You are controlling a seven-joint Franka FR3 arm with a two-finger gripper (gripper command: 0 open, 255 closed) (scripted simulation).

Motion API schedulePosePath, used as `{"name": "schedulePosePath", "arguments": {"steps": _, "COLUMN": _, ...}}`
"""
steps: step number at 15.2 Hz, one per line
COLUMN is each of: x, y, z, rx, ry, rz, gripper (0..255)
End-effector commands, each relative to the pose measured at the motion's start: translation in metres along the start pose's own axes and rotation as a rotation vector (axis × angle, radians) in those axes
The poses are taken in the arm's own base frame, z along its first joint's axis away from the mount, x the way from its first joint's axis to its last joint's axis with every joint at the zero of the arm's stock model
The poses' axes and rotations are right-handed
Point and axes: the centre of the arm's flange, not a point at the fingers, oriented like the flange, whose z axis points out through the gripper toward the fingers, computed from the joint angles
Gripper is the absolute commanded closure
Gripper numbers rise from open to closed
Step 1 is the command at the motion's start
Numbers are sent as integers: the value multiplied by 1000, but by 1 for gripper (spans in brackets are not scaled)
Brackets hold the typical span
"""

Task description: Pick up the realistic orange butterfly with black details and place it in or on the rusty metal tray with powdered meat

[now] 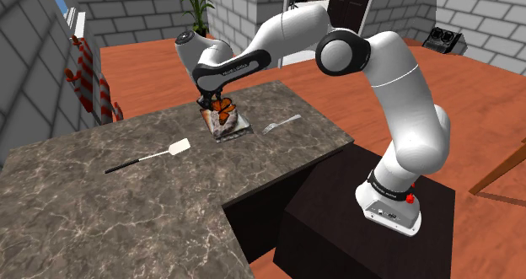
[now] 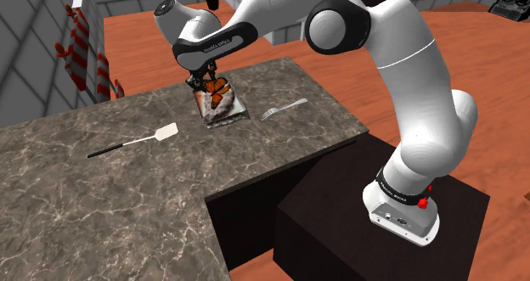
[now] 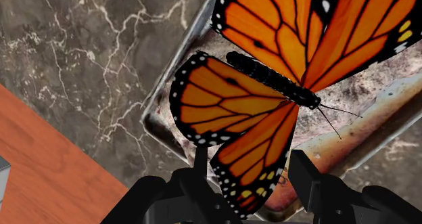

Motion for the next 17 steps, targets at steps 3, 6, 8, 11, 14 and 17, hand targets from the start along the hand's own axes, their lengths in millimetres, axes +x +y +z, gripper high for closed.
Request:
{"name": "schedulePosePath", "arguments": {"steps": 3, "x": 0, "y": 0, "z": 0, "rx": 0, "ry": 0, "rz": 0, "gripper": 0}}
{"name": "schedulePosePath", "arguments": {"steps": 6, "x": 0, "y": 0, "z": 0, "rx": 0, "ry": 0, "rz": 0, "gripper": 0}}
{"name": "schedulePosePath", "arguments": {"steps": 8, "x": 0, "y": 0, "z": -26, "rx": 0, "ry": 0, "rz": 0, "gripper": 0}}
{"name": "schedulePosePath", "arguments": {"steps": 11, "x": 0, "y": 0, "z": -50, "rx": 0, "ry": 0, "rz": 0, "gripper": 0}}
{"name": "schedulePosePath", "arguments": {"steps": 14, "x": 0, "y": 0, "z": -50, "rx": 0, "ry": 0, "rz": 0, "gripper": 0}}
{"name": "schedulePosePath", "arguments": {"steps": 17, "x": 0, "y": 0, "z": -50, "rx": 0, "ry": 0, "rz": 0, "gripper": 0}}
